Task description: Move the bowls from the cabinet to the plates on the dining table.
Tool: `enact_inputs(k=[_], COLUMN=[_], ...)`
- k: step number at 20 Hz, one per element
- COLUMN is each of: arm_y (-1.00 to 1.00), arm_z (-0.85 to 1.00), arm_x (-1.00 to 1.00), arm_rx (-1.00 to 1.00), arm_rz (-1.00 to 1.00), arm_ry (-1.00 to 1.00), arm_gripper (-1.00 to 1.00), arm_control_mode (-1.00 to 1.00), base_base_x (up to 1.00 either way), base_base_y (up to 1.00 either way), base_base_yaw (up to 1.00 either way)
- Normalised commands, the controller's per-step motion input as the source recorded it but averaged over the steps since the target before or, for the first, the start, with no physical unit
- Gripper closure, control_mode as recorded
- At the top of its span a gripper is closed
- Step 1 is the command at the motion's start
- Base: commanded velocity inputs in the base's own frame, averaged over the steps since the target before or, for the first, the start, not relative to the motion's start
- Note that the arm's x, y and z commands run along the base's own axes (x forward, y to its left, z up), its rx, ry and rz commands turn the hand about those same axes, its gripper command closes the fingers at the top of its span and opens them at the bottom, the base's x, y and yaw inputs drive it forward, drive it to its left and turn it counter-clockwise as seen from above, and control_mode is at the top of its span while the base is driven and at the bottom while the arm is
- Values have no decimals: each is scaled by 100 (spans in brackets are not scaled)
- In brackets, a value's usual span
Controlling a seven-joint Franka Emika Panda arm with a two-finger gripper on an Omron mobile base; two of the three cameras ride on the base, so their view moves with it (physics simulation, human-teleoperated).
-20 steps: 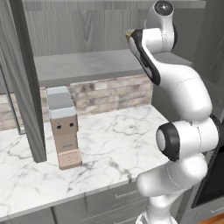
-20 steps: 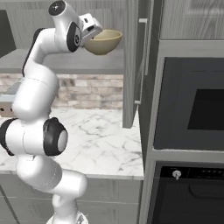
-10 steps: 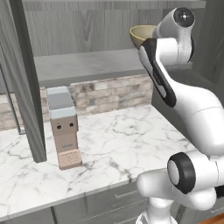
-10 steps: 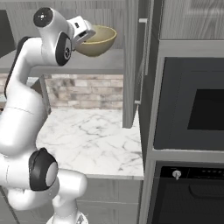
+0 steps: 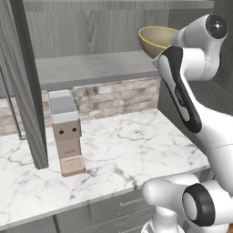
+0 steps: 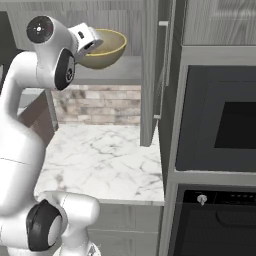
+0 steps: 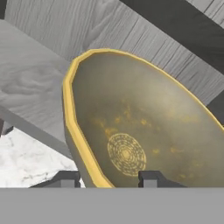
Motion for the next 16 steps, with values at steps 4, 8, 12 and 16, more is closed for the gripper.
enact_inputs(k=[4, 8, 12, 16], arm_y=[0, 0, 0, 3], arm_z=[20, 23, 5, 0], arm_x=[-66, -49, -37, -15], arm_rx=[0, -3, 0, 0], arm_rz=[7, 2, 0, 0], arm_ry=[0, 0, 3, 2], arm_gripper=[100, 100, 100, 100], arm_control_mode=[-100, -100, -100, -100], base_base_x=[0, 0, 0, 0], base_base_y=[0, 0, 0, 0], base_base_yaw=[0, 0, 0, 0])
